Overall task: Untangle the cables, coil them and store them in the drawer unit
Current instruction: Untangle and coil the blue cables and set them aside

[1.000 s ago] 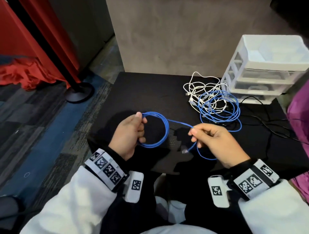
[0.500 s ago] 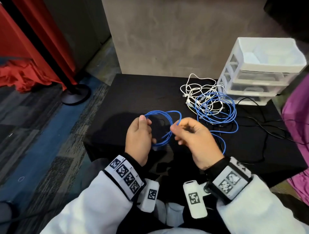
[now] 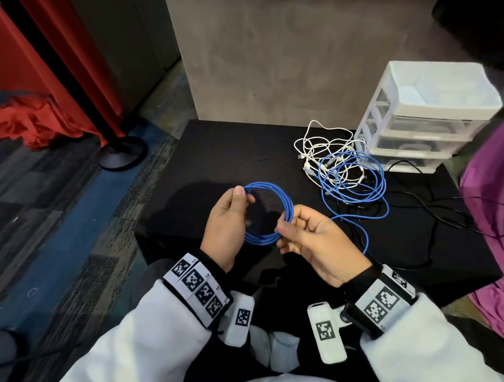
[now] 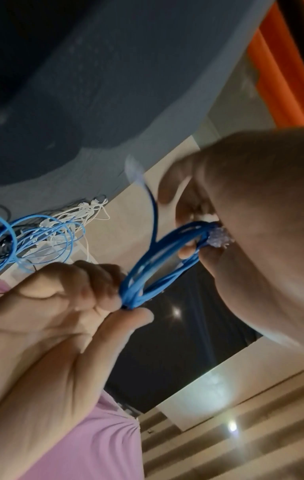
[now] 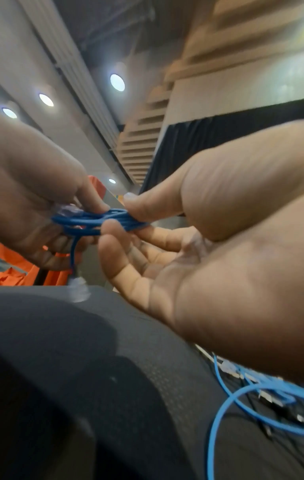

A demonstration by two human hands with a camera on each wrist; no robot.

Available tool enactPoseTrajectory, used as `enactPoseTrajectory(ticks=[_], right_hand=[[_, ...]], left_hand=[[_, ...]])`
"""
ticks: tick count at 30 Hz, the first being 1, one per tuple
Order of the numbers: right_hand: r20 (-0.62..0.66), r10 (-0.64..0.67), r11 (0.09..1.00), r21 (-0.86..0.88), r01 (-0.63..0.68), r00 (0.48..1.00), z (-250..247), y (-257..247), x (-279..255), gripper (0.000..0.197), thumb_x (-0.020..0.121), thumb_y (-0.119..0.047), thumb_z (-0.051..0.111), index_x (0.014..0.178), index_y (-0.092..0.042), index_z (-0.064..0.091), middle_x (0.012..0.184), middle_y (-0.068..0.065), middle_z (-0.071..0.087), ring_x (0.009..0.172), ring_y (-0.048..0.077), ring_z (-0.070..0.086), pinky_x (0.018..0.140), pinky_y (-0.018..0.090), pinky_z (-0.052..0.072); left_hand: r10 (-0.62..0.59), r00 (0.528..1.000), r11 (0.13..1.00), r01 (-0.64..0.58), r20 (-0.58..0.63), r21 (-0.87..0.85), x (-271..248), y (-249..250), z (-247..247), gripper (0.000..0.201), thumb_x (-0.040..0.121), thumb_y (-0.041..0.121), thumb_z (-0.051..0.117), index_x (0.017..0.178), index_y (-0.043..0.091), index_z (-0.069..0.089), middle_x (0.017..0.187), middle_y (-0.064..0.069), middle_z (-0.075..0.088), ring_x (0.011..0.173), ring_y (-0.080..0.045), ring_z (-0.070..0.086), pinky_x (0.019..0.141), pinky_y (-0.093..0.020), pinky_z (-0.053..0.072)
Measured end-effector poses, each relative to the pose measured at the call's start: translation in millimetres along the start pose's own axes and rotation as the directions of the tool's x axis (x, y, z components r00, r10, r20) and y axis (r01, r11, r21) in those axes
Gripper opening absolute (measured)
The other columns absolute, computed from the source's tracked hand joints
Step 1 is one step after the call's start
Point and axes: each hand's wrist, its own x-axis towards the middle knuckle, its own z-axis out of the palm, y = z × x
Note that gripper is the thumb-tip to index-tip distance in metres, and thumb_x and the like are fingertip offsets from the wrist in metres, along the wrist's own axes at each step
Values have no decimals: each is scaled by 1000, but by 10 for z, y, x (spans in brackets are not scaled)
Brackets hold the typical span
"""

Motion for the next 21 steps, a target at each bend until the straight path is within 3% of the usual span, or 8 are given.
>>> enactPoseTrajectory(ticks=[3,5,7,11,13,15,18,21], right_hand=[[-65,-70,987,-147,60,995,-3,72,45,20,87,-5,77,87,1,58,72,17,50,66,18,63,65,27,56],[-91,-135,959,-263,107,987,-13,116,72,26,89,-3,77,88,7,53,67,13,45,66,23,61,68,30,56],[-89,-183,932,-332,144,979,-1,152,82,21,90,-2,77,85,-1,56,60,5,44,68,27,57,70,32,57],[-72,-193,939,-302,163,979,-8,245,81,28,90,-2,77,90,10,52,68,13,37,70,30,47,69,30,56],[-61,-177,949,-275,154,982,-19,253,71,27,90,-1,77,91,9,52,71,16,39,71,30,47,70,29,56],[-35,-142,956,-262,128,989,-20,228,57,21,89,1,76,92,5,56,75,19,48,70,29,53,72,31,56],[22,-87,940,-330,90,996,-7,158,20,18,90,-3,75,98,-4,59,82,16,55,76,26,55,74,35,54],[-28,-131,930,-350,113,991,-1,52,28,31,87,-26,73,112,-10,64,83,4,61,80,19,55,71,30,50]], left_hand=[[-34,999,996,33,10,83,35,-88,-12,45,91,71,45,88,36,73,128,-5,63,116,-20,64,101,-51,53],[-81,997,992,80,5,98,69,-135,-33,51,87,79,44,95,38,75,133,-8,61,124,-25,61,106,-56,50],[-140,990,988,138,21,62,59,-106,-37,54,89,80,46,105,37,75,136,-11,61,130,-26,59,108,-53,49],[-290,942,924,322,172,-208,15,11,-67,37,108,42,45,121,17,69,118,-8,76,109,-26,73,95,-44,58],[-329,917,868,387,226,-310,14,35,-95,39,108,40,44,129,16,67,119,-6,75,108,-26,72,97,-46,55],[-346,910,839,409,228,-359,28,35,-113,39,109,39,43,129,16,68,110,-5,74,91,-17,71,86,-40,57],[-279,949,897,311,144,-314,44,-22,-95,29,108,28,48,128,18,67,90,-2,60,63,-7,51,62,-28,47],[-153,982,974,169,113,-149,8,-31,-90,32,105,22,56,136,31,54,83,-4,56,53,-5,44,53,-26,40]])
